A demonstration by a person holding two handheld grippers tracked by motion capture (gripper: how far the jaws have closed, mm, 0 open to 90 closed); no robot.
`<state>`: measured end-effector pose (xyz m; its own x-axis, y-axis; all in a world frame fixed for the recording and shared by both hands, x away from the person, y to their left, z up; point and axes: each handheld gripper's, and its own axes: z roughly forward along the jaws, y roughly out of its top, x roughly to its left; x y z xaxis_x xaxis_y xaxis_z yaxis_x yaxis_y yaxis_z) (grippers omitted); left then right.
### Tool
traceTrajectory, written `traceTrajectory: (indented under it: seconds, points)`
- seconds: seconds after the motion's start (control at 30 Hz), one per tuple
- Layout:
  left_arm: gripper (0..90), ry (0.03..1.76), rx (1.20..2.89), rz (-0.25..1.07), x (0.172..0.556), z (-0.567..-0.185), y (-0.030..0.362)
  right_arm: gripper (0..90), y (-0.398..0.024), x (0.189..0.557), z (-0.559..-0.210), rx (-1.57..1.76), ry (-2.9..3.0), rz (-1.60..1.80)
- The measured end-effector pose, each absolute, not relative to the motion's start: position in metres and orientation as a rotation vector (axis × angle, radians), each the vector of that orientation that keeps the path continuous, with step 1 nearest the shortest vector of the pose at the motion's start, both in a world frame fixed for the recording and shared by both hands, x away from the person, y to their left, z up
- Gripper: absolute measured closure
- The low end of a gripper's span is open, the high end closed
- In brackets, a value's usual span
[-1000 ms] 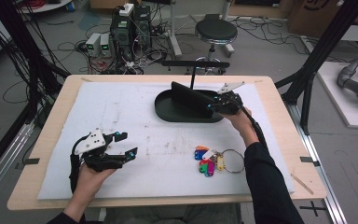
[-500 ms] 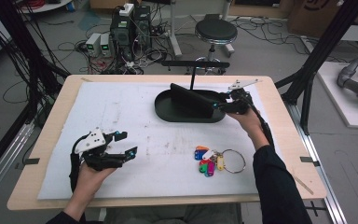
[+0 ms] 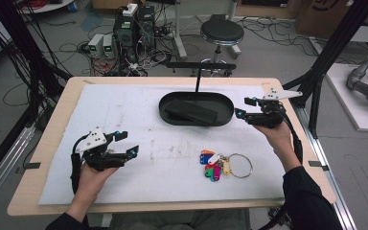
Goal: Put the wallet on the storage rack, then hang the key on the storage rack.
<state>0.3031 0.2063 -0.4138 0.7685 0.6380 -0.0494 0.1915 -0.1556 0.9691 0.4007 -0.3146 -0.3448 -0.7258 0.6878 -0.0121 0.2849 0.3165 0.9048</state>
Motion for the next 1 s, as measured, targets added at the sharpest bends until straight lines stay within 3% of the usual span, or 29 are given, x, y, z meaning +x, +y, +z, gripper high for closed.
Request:
traceTrajectory:
  seconds: [1.0]
  points:
    - [28.1,0.716,1.715,0.495,0.320,-0.415,0.199,29.6,-0.369,0.316,-0.397,1.077,2.072,1.360]
